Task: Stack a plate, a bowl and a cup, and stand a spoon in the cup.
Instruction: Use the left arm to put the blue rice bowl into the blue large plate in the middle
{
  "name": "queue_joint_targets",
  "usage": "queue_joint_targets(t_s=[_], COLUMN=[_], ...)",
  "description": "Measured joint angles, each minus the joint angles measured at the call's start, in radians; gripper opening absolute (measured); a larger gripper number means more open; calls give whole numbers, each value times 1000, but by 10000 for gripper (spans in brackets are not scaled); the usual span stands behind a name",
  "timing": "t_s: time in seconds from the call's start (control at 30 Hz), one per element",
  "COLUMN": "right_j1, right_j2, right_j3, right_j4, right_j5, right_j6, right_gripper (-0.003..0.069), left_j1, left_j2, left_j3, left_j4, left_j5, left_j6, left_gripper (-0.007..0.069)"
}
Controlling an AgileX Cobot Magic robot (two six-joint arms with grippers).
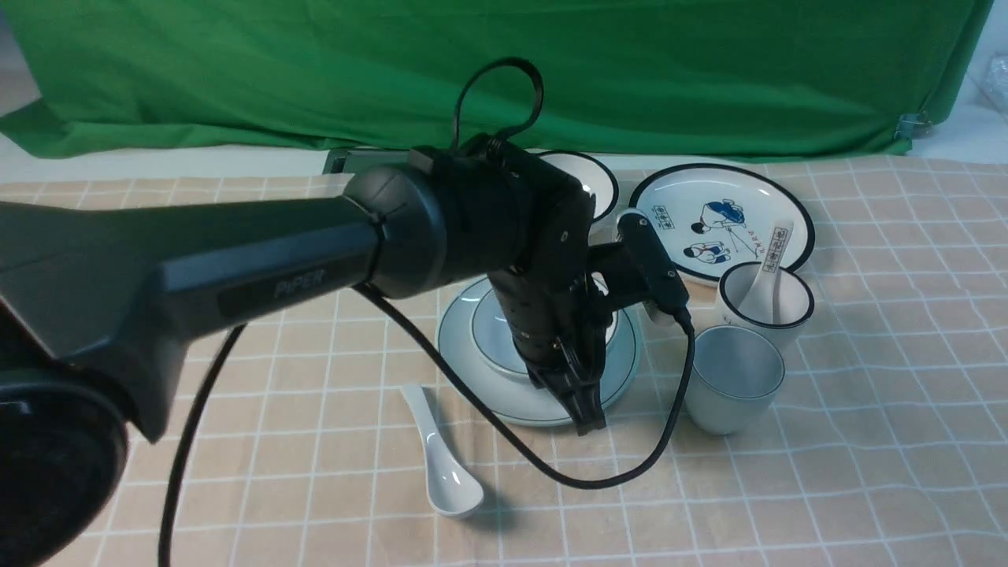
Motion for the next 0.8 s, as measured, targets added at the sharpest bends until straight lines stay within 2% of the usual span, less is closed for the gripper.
queue_joint_targets(t_s=[0.2, 0.23, 0.33, 0.37, 0.4, 0.43, 0.47, 0.5, 0.53, 0.6, 0.7, 0.73, 0.77, 0.8], right_j1=[0, 0, 0, 0, 0, 0, 0, 0, 0, 0, 1, 17, 20, 47], right_j2=[0, 1, 12, 19, 24, 49, 69, 83, 112, 169, 226, 290, 298, 352], right_j3=[0, -1, -15, -22, -25, -41, -51, -56, -74, -104, -139, -181, -185, -220], right_j4=[0, 0, 0, 0, 0, 0, 1, 1, 1, 8, 38, 73, 77, 95], right_j5=[0, -3, 1, 2, 2, 9, 19, 23, 40, 58, 70, 80, 81, 83], right_j6=[0, 0, 0, 0, 0, 0, 0, -1, -1, -2, -21, -48, -54, -66], right_gripper=[179, 223, 296, 318, 328, 355, 360, 360, 356, 328, 290, 256, 254, 244], left_j1=[0, 0, 0, 0, 0, -1, -1, -1, -1, -1, -1, -1, -1, -1], left_j2=[8, 8, 8, 8, 8, 6, 1, -1, -17, -78, -160, -256, -280, -369], left_j3=[-10, -10, -10, -10, -10, -10, -10, -10, -10, -10, -10, -7, -5, 13], left_j4=[-5, -15, -30, -33, -33, -34, -35, -35, -37, -42, -52, -60, -62, -66], left_j5=[13, 30, 57, 67, 68, 84, 96, 101, 114, 121, 136, 137, 136, 117], left_j6=[17, 19, 25, 21, 19, -9, -25, -28, -57, -134, -193, -233, -236, -255], left_gripper=[58, 94, 185, 237, 248, 349, 405, 416, 486, 549, 538, 470, 459, 351])
